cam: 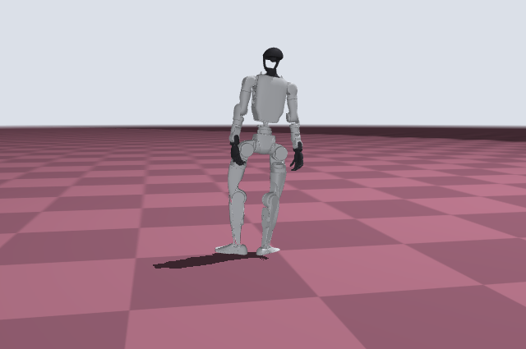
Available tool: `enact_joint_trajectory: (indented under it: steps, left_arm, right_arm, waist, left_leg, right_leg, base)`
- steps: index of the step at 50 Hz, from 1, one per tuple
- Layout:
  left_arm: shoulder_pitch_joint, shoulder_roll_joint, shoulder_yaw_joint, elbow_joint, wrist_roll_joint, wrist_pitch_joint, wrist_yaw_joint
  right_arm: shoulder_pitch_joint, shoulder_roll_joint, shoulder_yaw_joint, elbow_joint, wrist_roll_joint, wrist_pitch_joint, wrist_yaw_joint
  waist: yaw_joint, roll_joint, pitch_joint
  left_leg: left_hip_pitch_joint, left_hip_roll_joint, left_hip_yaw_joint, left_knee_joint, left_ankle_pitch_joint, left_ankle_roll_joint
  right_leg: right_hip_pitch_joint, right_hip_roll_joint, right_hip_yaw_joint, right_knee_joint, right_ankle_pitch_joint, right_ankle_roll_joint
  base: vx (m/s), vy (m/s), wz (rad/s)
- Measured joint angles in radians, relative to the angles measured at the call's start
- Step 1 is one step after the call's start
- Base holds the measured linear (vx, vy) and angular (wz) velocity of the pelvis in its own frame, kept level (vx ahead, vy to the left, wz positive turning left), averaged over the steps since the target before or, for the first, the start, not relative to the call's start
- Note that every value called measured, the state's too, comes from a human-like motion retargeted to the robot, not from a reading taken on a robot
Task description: In place motions
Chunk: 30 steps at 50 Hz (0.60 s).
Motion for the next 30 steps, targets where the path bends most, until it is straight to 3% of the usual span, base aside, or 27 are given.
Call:
enact_joint_trajectory:
  steps: [3,6,9,11,14,16,18,20,22,25,27,30]
  left_arm:
    - [0.006,0.019,0.031,0.020,-0.033,0.011,0.004]
    - [0.010,0.028,0.056,0.043,-0.063,0.019,0.006]
    - [0.020,0.021,0.074,0.062,-0.080,0.019,0.016]
    - [0.036,0.008,0.086,0.080,-0.089,0.016,0.022]
    - [0.061,-0.011,0.113,0.120,-0.086,0.024,0.021]
    - [0.071,-0.023,0.125,0.133,-0.079,0.026,0.026]
    - [0.074,-0.033,0.125,0.134,-0.073,0.024,0.025]
    - [0.069,-0.034,0.128,0.137,-0.055,0.033,0.009]
    - [0.057,-0.026,0.126,0.138,-0.036,0.051,-0.013]
    - [0.028,-0.024,0.101,0.108,-0.048,0.054,-0.022]
    - [-0.002,-0.018,0.076,0.080,-0.054,0.050,-0.042]
    - [-0.038,-0.012,0.048,0.045,-0.013,0.056,-0.077]
  right_arm:
    - [0.024,0.007,-0.025,-0.008,-0.005,-0.004,0.000]
    - [0.044,0.003,-0.048,-0.033,-0.001,-0.009,0.009]
    - [0.054,-0.011,-0.077,-0.066,0.001,-0.015,0.013]
    - [0.060,-0.025,-0.094,-0.088,-0.002,-0.016,0.010]
    - [0.068,-0.039,-0.103,-0.110,0.021,-0.015,0.001]
    - [0.070,-0.043,-0.110,-0.117,0.064,-0.023,0.000]
    - [0.070,-0.051,-0.115,-0.126,0.099,-0.037,0.016]
    - [0.071,-0.059,-0.108,-0.139,0.098,-0.037,0.038]
    - [0.066,-0.049,-0.101,-0.135,0.082,-0.027,0.034]
    - [0.043,-0.021,-0.080,-0.119,0.090,-0.022,0.011]
    - [0.021,-0.008,-0.054,-0.123,0.090,-0.023,0.022]
    - [0.003,0.011,-0.020,-0.148,0.054,-0.026,0.025]
  waist:
    - [-0.019,-0.023,-0.044]
    - [-0.009,-0.035,-0.061]
    - [0.035,-0.011,-0.050]
    - [0.039,0.018,-0.045]
    - [0.041,0.055,-0.051]
    - [0.045,0.105,-0.043]
    - [0.037,0.168,-0.022]
    - [0.000,0.183,-0.014]
    - [-0.020,0.153,-0.033]
    - [-0.040,0.132,-0.018]
    - [-0.054,0.131,0.007]
    - [-0.080,0.136,0.010]
  left_leg:
    - [0.015,-0.026,0.063,0.015,0.012,0.018]
    - [0.018,-0.059,0.018,0.029,0.032,0.028]
    - [0.029,-0.081,-0.069,0.000,-0.011,-0.007]
    - [0.026,-0.090,-0.131,-0.027,-0.033,0.010]
    - [0.003,-0.062,-0.204,-0.006,-0.042,0.026]
    - [0.004,-0.018,-0.260,0.009,-0.061,0.023]
    - [0.009,0.034,-0.329,0.027,-0.089,0.023]
    - [-0.018,0.033,-0.413,0.060,-0.115,0.034]
    - [-0.081,-0.004,-0.483,0.089,-0.119,0.055]
    - [-0.141,-0.028,-0.594,0.088,-0.095,0.077]
    - [-0.164,-0.033,-0.662,0.077,-0.078,0.084]
    - [-0.201,-0.033,-0.729,0.058,-0.061,0.080]
  right_leg:
    - [0.021,-0.002,-0.128,-0.014,0.006,0.035]
    - [0.049,0.003,-0.230,-0.010,0.027,0.059]
    - [0.091,0.025,-0.252,0.022,0.059,0.070]
    - [0.123,0.038,-0.244,0.051,0.092,0.077]
    - [0.168,0.028,-0.253,0.110,0.179,0.054]
    - [0.198,0.011,-0.239,0.213,0.248,0.008]
    - [0.201,-0.055,-0.165,0.421,0.305,-0.077]
    - [0.112,-0.202,0.001,0.715,0.325,-0.173]
    - [-0.054,-0.261,0.234,0.871,0.338,-0.150]
    - [-0.248,-0.068,0.576,0.856,0.317,-0.053]
    - [-0.292,0.008,0.654,0.796,0.269,-0.049]
    - [-0.318,0.034,0.644,0.622,0.151,-0.065]
  base:
    - [0.04,0.23,3.28]
    - [0.05,0.27,2.49]
    - [0.07,0.32,1.46]
    - [0.20,0.36,1.45]
    - [0.24,0.37,1.12]
    - [0.23,0.37,1.09]
    - [0.26,0.40,1.45]
    - [0.20,0.25,1.90]
    - [0.16,0.18,1.82]
    - [-0.05,-0.05,1.83]
    - [-0.06,-0.10,1.72]
    - [-0.05,-0.14,1.71]
